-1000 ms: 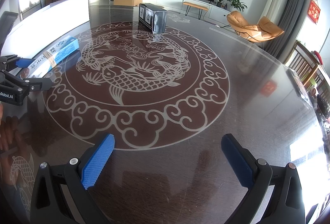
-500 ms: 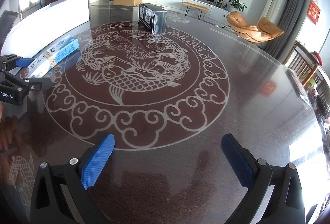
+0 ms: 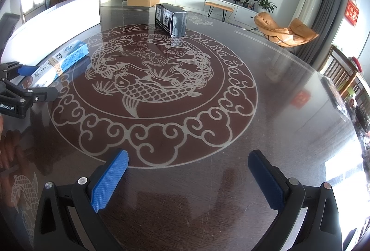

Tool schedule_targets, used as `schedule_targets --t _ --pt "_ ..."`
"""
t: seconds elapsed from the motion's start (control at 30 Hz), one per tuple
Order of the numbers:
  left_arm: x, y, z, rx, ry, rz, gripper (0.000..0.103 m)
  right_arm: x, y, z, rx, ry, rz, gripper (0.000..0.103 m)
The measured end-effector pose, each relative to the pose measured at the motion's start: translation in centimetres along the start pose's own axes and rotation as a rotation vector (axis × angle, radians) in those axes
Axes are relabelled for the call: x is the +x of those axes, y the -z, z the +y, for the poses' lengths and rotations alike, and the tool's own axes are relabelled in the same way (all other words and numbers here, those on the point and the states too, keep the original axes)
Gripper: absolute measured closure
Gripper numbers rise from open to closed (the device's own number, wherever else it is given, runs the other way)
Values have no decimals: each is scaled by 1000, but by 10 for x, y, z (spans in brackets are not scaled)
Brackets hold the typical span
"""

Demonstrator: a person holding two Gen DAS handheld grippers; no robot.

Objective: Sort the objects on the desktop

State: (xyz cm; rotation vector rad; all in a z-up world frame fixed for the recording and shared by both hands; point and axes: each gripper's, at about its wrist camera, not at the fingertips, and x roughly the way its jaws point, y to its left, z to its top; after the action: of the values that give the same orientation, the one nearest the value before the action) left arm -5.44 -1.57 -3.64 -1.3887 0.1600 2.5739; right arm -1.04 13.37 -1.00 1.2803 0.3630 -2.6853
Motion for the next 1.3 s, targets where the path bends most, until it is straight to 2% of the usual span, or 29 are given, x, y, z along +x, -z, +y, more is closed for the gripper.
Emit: schedule_targets --t 0.03,0.1,0.2,0.27,0.4,0.5,0.57,0.7,0.77,0.83,0.87,0.93,1.03,1.17,1.23,1.27,1.3 --pt "0 0 0 0 0 0 0 1 -1 -3 10 -19 8 0" --pt "0 0 0 0 0 0 0 11 -6 -14 54 -128 62 0" --pt "0 0 0 0 0 0 0 27 -34 -22 17 -112 85 0" --pt "0 0 0 0 0 0 0 36 -63 -23 -25 -131 58 0" --pt "0 0 0 -1 0 0 0 57 -141 -8 -149 -63 -3 0" --pt "-1 0 0 -1 0 0 0 74 -194 4 -180 -35 -25 0" --pt "0 0 0 0 -2 0 0 91 -221 13 -216 8 -13 0" --pt "-1 0 -1 0 -2 -1 0 122 -248 26 -235 27 78 2" --pt "-1 0 -1 0 -2 -1 0 130 -254 23 -196 -38 91 18" --pt "-1 0 0 -2 0 -1 0 142 -259 14 -113 -118 149 56" --pt "-1 0 0 -2 0 -1 0 148 -260 7 -64 -151 177 58" --pt "-1 -1 1 -2 0 -1 0 146 -257 -10 42 -228 160 66" --pt "-2 0 1 -3 -1 -1 0 141 -243 -33 190 -350 140 67" --pt "-2 0 1 -3 -1 -1 0 124 -196 -65 380 -554 149 67" --pt "-2 0 1 -3 -1 -1 0 117 -170 -80 451 -629 159 67" --pt "-2 0 1 -3 -1 -1 0 111 -153 -90 491 -665 167 66" --pt "-2 0 1 -3 -1 -1 0 106 -140 -96 514 -676 175 59"
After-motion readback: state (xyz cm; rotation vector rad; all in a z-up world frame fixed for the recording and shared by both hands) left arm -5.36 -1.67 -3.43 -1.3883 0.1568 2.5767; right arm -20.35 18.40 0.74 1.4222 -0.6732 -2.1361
